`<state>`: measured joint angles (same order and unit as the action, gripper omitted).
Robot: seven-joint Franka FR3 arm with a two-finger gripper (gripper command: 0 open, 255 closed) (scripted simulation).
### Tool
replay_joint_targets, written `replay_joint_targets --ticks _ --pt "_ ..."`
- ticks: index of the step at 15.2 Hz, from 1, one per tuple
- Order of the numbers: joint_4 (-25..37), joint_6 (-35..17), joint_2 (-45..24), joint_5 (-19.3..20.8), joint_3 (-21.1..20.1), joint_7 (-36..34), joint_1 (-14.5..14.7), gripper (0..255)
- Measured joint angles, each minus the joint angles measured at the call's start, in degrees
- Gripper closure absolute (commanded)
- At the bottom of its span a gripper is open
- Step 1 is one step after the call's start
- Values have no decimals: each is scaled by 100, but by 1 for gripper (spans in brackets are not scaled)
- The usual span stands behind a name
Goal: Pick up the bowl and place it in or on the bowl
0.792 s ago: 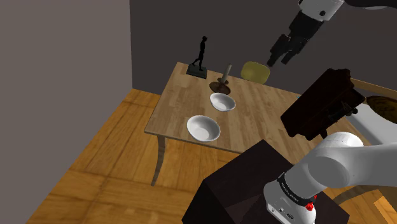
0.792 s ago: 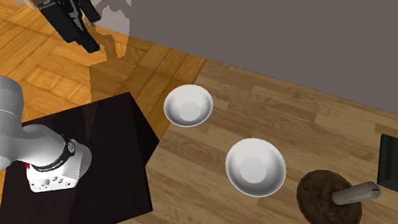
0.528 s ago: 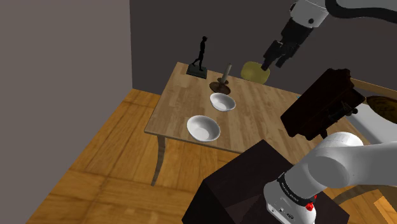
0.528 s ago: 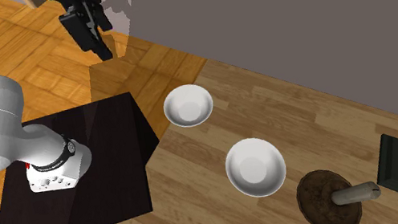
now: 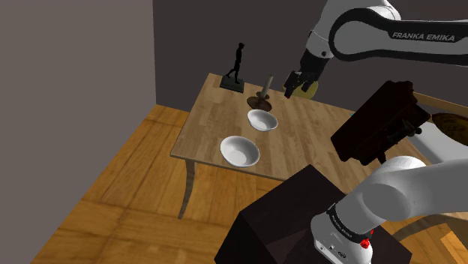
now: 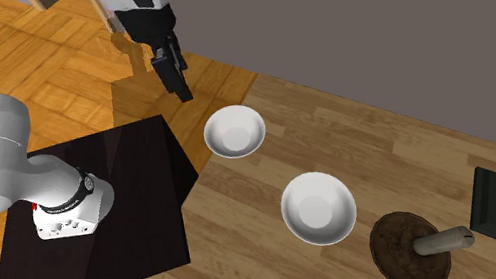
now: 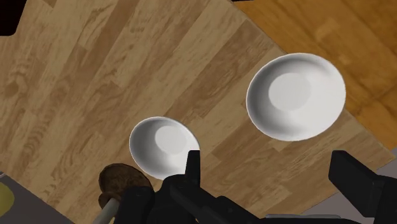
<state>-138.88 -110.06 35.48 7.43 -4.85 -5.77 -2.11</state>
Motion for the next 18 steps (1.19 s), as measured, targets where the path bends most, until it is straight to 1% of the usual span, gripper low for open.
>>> replay_joint_targets --ticks 5,9,14,18 --pt "-268 -991 -780 430 -123 -197 -165 0" --pt "-234 -1713 -1601 901 -250 -482 -352 0" --pt "2 -2390 -2642 1684 -371 -976 -601 0" --pt "293 -2859 -3554 2513 -353 -1499 -767 0"
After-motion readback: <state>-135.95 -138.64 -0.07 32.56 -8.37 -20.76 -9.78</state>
